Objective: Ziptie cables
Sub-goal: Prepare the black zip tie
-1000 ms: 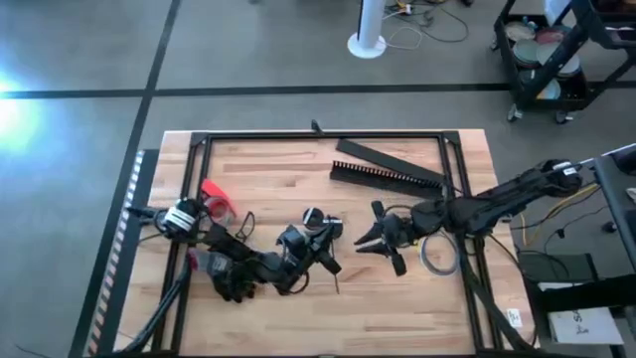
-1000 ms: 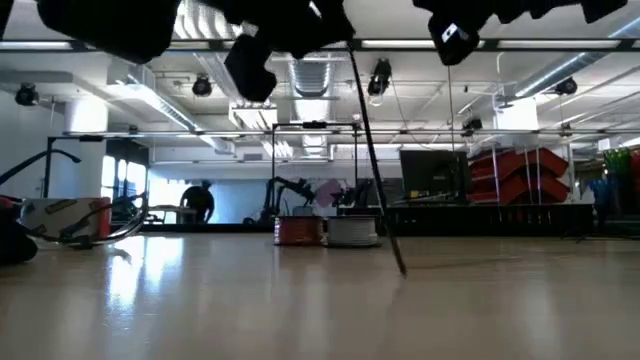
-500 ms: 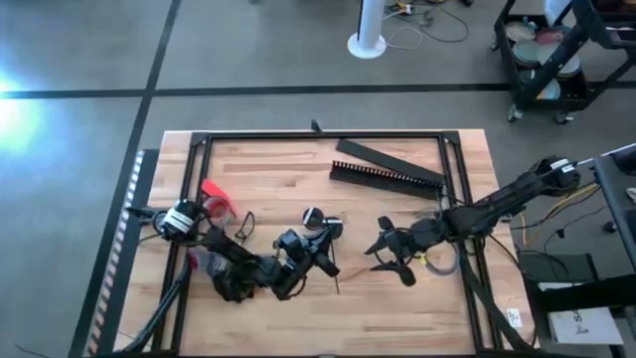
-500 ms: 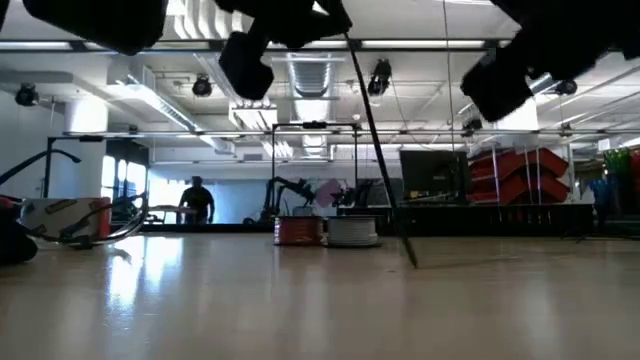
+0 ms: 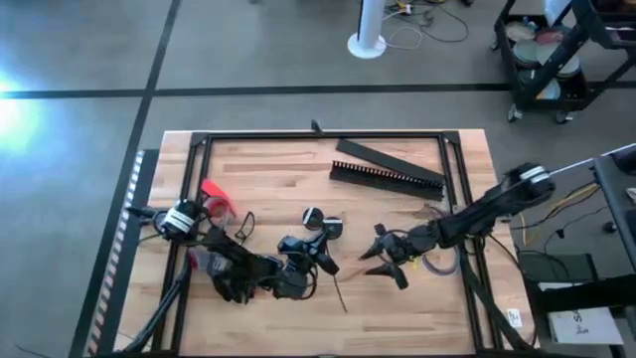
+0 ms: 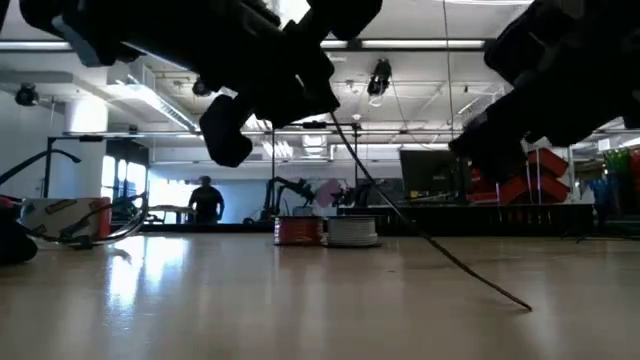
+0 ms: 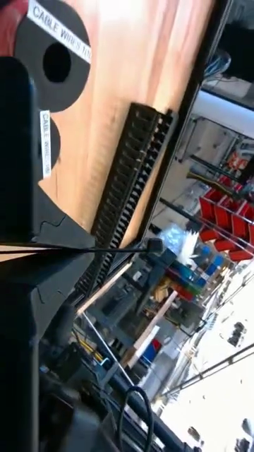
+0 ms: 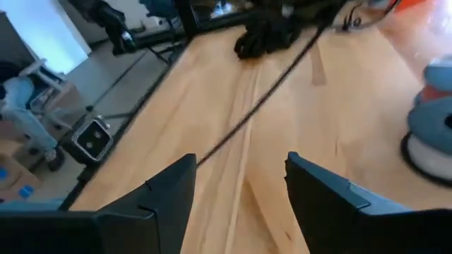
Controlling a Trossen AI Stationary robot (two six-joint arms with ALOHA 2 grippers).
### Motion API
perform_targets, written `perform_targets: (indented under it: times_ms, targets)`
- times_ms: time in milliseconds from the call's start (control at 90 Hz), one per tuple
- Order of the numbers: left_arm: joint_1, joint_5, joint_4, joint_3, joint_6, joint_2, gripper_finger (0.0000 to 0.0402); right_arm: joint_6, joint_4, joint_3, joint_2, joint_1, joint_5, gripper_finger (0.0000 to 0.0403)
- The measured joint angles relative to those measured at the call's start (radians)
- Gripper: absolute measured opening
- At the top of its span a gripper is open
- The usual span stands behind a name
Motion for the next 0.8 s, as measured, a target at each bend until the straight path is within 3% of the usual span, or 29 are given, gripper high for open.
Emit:
perform_targets:
  times_ms: [278, 522, 800]
  targets:
    - [-0.006, 0.045, 0.01, 0.0, 0.042, 0.017, 0.0, 0.101, 0.067, 0.153, 0.257, -0.003, -0.01, 0.0188]
    - [-0.009, 0.145, 0.072, 0.001, 0.208, 0.016, 0.0, 0.125, 0.097, 0.256, 0.354, 0.0, -0.038, 0.0169]
    - [-0.015, 0.161, 0.167, 0.002, 0.337, 0.015, 0.0, 0.173, 0.166, 0.301, 0.423, 0.0, -0.04, 0.0132]
